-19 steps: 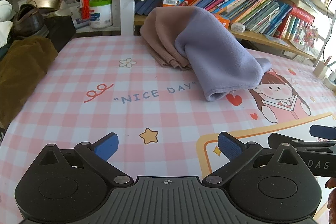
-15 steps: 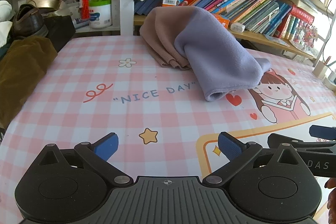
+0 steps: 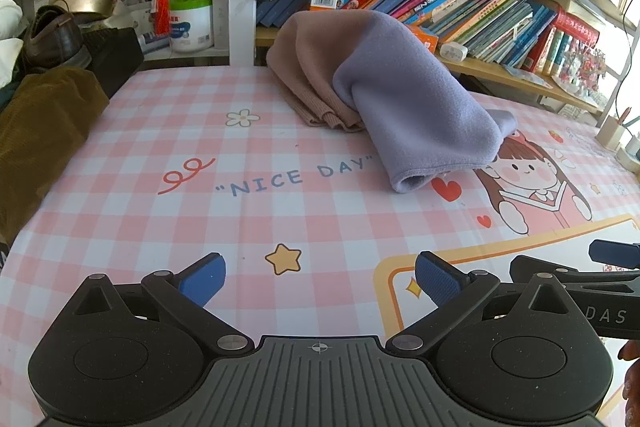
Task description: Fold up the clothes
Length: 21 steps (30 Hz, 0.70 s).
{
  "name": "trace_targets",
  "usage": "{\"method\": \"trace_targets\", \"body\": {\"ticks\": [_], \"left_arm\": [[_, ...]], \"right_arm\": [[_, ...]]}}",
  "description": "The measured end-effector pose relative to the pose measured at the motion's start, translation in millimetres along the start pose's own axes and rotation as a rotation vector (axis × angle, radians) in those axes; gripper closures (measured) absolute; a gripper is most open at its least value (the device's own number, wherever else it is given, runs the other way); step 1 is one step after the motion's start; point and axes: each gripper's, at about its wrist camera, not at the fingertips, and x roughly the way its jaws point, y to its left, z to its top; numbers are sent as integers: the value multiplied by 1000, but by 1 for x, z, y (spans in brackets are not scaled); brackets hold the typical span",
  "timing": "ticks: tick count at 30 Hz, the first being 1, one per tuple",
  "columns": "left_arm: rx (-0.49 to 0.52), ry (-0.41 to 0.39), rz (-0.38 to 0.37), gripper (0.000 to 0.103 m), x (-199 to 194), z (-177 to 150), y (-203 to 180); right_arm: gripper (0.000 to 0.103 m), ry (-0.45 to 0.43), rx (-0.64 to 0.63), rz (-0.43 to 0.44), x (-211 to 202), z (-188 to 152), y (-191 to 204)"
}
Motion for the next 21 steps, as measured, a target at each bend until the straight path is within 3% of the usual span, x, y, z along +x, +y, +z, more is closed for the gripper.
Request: {"method": "trace_targets", "body": {"ticks": [21], "left_arm": [[-5, 9, 4, 1, 3, 1, 2]], "right_arm": [[0, 11, 1, -1, 3, 0, 0]]}}
